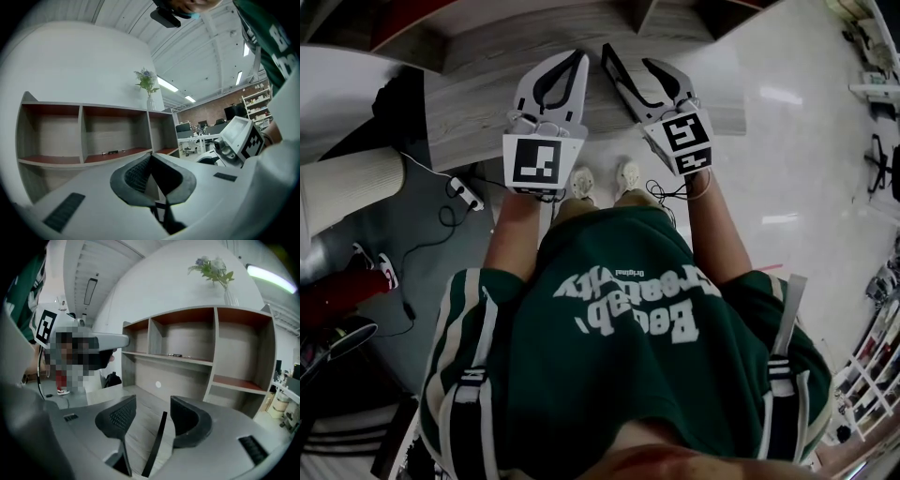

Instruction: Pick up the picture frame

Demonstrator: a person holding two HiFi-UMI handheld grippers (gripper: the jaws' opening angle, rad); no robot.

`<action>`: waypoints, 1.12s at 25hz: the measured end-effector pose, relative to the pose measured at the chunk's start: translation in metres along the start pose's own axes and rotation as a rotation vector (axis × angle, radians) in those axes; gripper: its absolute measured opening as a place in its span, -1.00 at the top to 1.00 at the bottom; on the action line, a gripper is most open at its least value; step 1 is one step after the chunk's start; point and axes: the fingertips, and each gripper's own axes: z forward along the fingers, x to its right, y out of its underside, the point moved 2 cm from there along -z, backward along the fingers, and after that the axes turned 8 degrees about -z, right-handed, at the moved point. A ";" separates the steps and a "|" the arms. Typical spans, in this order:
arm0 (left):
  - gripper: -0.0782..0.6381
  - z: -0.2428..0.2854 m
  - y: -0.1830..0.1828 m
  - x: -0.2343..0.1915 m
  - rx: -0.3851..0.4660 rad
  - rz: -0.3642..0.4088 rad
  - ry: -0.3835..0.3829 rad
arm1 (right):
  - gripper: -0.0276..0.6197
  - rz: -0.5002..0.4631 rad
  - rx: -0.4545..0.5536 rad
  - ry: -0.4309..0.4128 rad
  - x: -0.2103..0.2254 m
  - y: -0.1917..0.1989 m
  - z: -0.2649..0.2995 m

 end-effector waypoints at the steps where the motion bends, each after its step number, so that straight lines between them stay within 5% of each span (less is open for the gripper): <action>1: 0.73 0.001 0.002 0.000 -0.004 0.003 -0.004 | 0.25 0.011 -0.022 -0.019 -0.001 0.005 0.003; 20: 0.73 -0.002 0.026 -0.025 -0.043 0.063 -0.082 | 0.25 0.027 -0.529 -0.208 -0.003 0.117 0.078; 28: 0.73 -0.001 0.028 -0.024 -0.049 0.066 -0.094 | 0.25 0.060 -0.662 -0.269 -0.005 0.143 0.097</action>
